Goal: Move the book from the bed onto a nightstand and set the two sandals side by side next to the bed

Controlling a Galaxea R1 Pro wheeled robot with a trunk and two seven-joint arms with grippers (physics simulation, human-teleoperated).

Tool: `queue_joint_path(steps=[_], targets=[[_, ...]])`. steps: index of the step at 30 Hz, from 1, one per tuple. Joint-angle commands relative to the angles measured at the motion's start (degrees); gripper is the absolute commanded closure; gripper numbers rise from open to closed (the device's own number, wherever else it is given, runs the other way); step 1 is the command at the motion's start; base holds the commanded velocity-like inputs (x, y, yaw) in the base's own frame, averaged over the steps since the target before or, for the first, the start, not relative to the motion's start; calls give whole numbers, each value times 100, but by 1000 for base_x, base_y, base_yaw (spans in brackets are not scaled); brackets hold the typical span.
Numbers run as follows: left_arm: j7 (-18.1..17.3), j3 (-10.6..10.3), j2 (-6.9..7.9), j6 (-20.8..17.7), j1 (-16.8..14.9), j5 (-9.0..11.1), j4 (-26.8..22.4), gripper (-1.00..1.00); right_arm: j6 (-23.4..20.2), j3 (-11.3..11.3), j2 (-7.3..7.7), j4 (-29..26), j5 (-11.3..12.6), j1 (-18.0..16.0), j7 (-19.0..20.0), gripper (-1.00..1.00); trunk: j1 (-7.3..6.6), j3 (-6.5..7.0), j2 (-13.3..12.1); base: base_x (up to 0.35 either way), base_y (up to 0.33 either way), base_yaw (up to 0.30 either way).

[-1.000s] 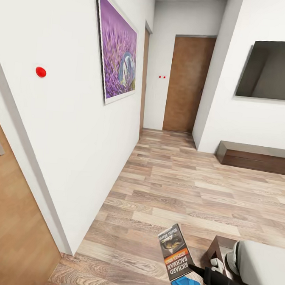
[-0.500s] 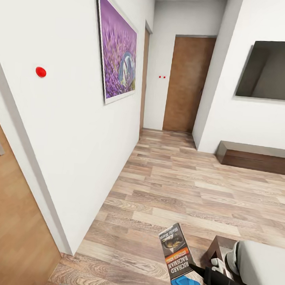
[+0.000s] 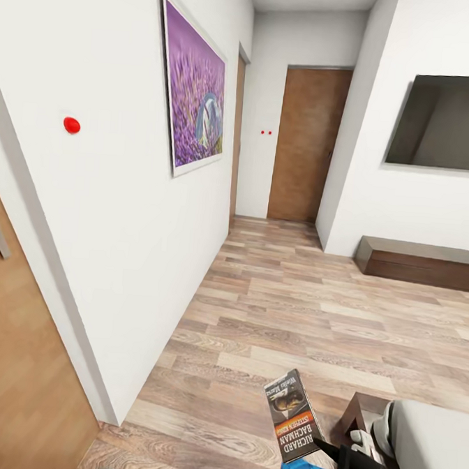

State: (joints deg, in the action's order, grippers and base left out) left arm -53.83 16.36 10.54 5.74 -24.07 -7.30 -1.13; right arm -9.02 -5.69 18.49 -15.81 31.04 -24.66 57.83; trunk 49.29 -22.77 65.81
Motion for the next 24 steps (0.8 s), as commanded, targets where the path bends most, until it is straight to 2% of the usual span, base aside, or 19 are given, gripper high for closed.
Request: queue_joint_path(steps=[1, 24], targets=[[-5, 34, 1, 59, -5, -61, 5, -100, -49, -37, 5, -2, 60, -3, 7, 100, 0, 3, 4, 0, 0, 0], [-5, 34, 1, 59, -3, -60, 5, -100, -50, -37, 5, -1, 60, -3, 13, 100, 0, 218, 4, 0, 0, 0]])
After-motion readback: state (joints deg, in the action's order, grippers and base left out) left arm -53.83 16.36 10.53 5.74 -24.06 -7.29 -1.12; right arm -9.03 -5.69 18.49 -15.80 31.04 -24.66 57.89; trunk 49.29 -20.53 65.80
